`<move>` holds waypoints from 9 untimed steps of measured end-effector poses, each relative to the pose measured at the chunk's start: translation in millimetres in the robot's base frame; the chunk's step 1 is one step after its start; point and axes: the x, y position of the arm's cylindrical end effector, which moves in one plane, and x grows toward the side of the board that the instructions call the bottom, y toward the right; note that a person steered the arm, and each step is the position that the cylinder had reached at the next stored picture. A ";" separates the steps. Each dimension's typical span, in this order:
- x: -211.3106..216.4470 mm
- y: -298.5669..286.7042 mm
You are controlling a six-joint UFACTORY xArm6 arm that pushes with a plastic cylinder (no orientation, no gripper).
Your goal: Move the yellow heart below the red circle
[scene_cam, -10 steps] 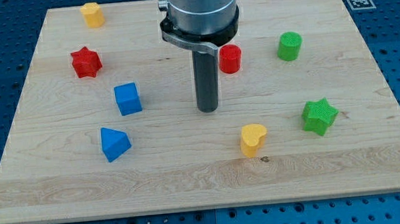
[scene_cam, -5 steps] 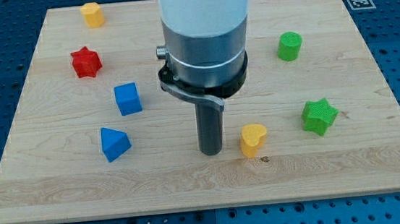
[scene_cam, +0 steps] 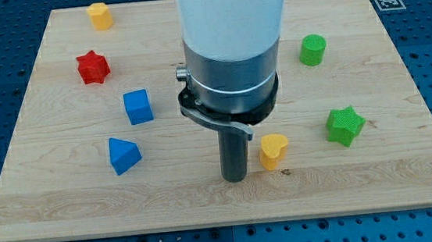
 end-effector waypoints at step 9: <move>-8.7 61.1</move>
